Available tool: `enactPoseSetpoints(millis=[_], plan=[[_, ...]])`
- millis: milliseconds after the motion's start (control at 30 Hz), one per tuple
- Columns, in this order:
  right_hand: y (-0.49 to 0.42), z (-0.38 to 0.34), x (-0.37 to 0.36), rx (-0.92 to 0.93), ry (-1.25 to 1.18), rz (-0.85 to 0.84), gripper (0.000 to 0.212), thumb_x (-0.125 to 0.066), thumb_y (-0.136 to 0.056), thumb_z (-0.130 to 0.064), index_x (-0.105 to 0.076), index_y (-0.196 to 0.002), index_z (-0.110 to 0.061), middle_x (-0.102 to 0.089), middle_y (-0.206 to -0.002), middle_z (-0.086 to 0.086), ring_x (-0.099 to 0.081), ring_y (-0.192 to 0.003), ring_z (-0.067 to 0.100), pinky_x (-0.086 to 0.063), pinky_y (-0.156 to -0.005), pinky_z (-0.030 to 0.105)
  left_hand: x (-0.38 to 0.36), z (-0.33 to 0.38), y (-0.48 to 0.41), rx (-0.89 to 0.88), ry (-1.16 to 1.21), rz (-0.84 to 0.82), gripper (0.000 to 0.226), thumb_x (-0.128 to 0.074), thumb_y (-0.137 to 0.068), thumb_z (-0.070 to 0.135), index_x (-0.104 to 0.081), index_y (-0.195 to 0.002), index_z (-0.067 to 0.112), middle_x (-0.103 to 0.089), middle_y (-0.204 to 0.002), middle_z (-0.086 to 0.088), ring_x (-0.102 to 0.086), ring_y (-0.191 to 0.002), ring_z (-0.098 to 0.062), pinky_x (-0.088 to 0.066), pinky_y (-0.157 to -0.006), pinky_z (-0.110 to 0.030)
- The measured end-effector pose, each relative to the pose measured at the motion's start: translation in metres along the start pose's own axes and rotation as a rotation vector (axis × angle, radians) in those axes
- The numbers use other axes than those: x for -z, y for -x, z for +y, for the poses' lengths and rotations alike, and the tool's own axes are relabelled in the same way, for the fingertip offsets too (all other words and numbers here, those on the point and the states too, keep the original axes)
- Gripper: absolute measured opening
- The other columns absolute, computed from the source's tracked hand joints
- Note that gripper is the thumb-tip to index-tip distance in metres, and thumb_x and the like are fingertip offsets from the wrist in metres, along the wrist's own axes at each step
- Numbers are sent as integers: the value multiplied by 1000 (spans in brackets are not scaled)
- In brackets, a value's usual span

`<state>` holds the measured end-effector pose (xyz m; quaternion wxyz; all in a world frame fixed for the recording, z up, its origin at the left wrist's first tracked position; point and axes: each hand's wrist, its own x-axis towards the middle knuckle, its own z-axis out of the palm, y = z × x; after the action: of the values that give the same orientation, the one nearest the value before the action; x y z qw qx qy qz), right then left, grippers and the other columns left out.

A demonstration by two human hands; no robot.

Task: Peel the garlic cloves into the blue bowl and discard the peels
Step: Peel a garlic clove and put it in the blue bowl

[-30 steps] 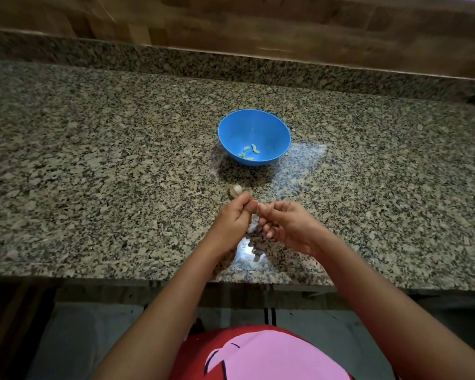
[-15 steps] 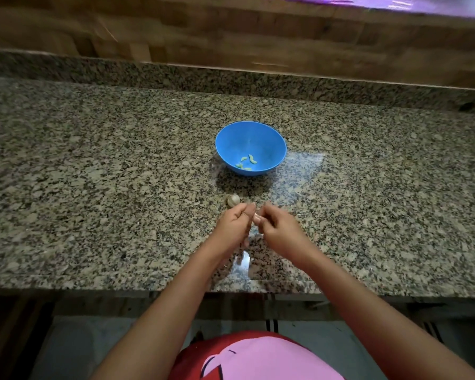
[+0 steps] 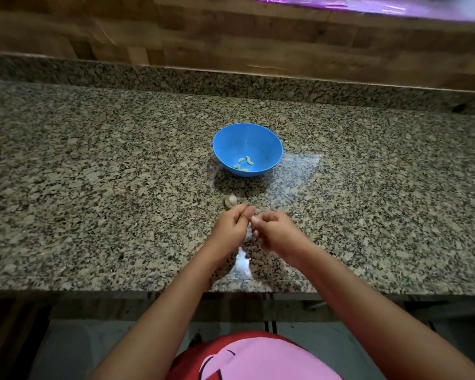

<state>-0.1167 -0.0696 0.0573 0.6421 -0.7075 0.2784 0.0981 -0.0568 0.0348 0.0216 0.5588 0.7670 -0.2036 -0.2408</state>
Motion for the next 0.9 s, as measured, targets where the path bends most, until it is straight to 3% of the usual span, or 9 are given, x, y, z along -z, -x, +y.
enactPoseSetpoints(millis=[33,100,267,333,400,567,667,800,900], plan=[[1,-1,-1,-102,-243,-50,20,-44,-98,-12,-50,-80,-8,-48,-64,1,-41,-52,8,-34,-45,18,0,-4,1,-67,-82,19,24,-45,-99,24,-54,-77,18,-52,-64,4,-44,-57,-8,-36,-54,-25],[1,1,-4,-131,-282,-8,20,-45,-98,-12,-50,-79,-9,-47,-64,1,-40,-51,8,-34,-44,17,0,-7,1,-147,-186,71,23,-46,-98,22,-53,-76,15,-50,-63,4,-43,-54,-8,-33,-51,-22],[2,13,-10,391,707,343,12,-45,-95,-8,-47,-84,-12,-50,-78,-1,-45,-67,12,-33,-53,17,-5,3,-4,65,-19,103,29,-45,-98,28,-57,-76,15,-51,-63,4,-43,-57,-10,-33,-50,-23],[0,22,-7,494,906,354,14,-43,-92,0,-44,-86,-12,-48,-82,0,-44,-73,15,-33,-61,21,-12,9,-2,238,140,99,32,-44,-99,31,-59,-77,13,-48,-57,5,-38,-50,-11,-29,-47,-23],[-4,27,-5,492,964,348,12,-43,-91,0,-46,-90,-11,-48,-85,0,-45,-75,15,-37,-65,24,-17,12,-3,257,-57,137,33,-42,-99,32,-61,-82,11,-54,-67,1,-45,-58,-13,-32,-53,-25],[-5,18,2,296,566,245,10,-48,-97,-13,-55,-103,-11,-62,-98,4,-58,-80,15,-52,-71,30,-1,11,-6,86,-308,-44,32,-42,-99,34,-59,-84,12,-59,-74,3,-51,-65,-11,-35,-54,-25],[-1,5,11,254,247,168,14,-55,-92,-6,-66,-97,-13,-68,-86,11,-56,-65,16,-51,-63,32,9,15,-4,85,-56,-146,32,-44,-96,38,-59,-91,10,-56,-70,6,-49,-59,-10,-44,-59,-29],[1,-5,19,150,-366,109,3,-59,-86,1,-59,-87,-2,-65,-74,10,-59,-60,17,-51,-53,24,6,15,-2,-33,-30,-95,30,-52,-86,47,-53,-96,18,-62,-89,3,-63,-80,-15,-56,-72,-31],[0,-2,17,94,-546,97,3,-58,-87,-1,-60,-85,-1,-65,-76,9,-58,-58,15,-49,-50,21,-1,11,0,-108,-20,0,15,-53,-91,39,-55,-89,24,-62,-84,5,-65,-79,-18,-58,-71,-38]])
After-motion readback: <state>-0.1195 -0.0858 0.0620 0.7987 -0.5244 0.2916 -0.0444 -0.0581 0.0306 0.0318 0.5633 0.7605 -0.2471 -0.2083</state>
